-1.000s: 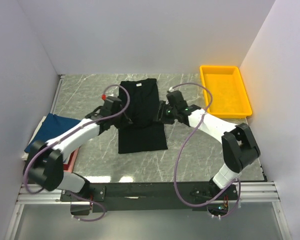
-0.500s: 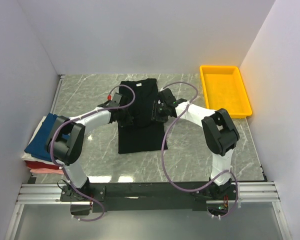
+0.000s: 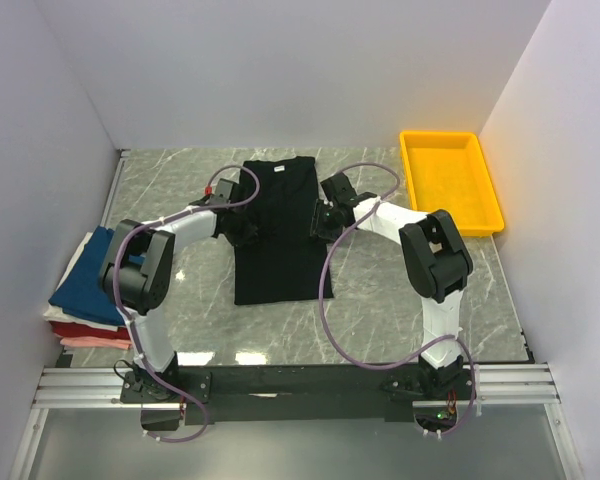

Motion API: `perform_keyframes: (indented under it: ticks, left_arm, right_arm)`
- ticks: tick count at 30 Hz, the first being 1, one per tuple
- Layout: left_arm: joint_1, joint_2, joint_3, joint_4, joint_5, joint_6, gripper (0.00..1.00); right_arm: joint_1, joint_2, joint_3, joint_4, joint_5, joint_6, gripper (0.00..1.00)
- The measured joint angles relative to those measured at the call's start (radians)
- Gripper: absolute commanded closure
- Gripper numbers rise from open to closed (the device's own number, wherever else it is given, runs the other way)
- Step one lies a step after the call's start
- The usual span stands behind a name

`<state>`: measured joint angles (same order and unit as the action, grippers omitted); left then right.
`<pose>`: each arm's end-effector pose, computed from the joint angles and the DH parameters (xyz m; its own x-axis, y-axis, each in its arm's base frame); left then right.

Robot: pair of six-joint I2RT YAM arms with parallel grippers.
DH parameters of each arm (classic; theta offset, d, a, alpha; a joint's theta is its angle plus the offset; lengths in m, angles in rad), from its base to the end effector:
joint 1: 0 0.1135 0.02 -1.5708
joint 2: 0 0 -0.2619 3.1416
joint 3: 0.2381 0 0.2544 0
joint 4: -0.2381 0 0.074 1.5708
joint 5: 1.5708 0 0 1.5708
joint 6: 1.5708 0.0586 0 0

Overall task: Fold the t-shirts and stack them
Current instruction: Fold the tshirt

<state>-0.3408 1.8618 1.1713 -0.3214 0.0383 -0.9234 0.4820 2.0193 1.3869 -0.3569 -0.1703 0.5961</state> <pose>0.3708 -0.1339 0.1408 -0.7636 -0.5749 -0.2939 -0.4244 0.7900 -0.4425 0.3860 0.2131 0.1417 -0.9155 0.1455 -0.3750 -0.0306 0.9044 0.4256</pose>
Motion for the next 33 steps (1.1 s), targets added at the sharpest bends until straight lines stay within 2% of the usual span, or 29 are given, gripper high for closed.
perform_keyframes:
  ticks: [1,5,9,10,12,16,25,33]
  left_arm:
    - [0.001,-0.004,0.000,0.004,0.002,0.005,0.70]
    - [0.007,-0.058,-0.009,0.003,0.002,0.027,0.65]
    - [0.011,-0.193,-0.061,0.027,-0.016,0.020,0.74]
    - [0.011,-0.235,-0.085,0.032,-0.025,0.013,0.83]
    - [0.010,-0.303,-0.138,0.051,-0.042,-0.008,0.89]
    - [0.000,-0.330,-0.237,0.095,-0.063,-0.049,0.97]
    - [-0.088,-0.241,-0.349,0.139,-0.117,-0.148,0.99]
    - [-0.153,-0.361,-0.497,0.214,-0.167,-0.231,0.99]
  right_arm:
    - [0.000,0.000,-0.001,0.000,-0.001,0.000,0.53]
    - [-0.003,-0.021,-0.023,0.004,0.009,0.000,0.51]
    - [0.002,-0.111,-0.094,0.004,0.055,0.001,0.49]
    - [0.005,-0.137,-0.106,0.002,0.065,0.000,0.49]
    - [0.013,-0.177,-0.117,0.005,0.084,0.000,0.49]
    - [0.062,-0.211,-0.138,0.032,0.107,0.001,0.49]
    - [0.161,-0.211,-0.304,0.085,0.111,0.026,0.49]
    - [0.172,-0.348,-0.496,0.201,0.096,0.068,0.49]
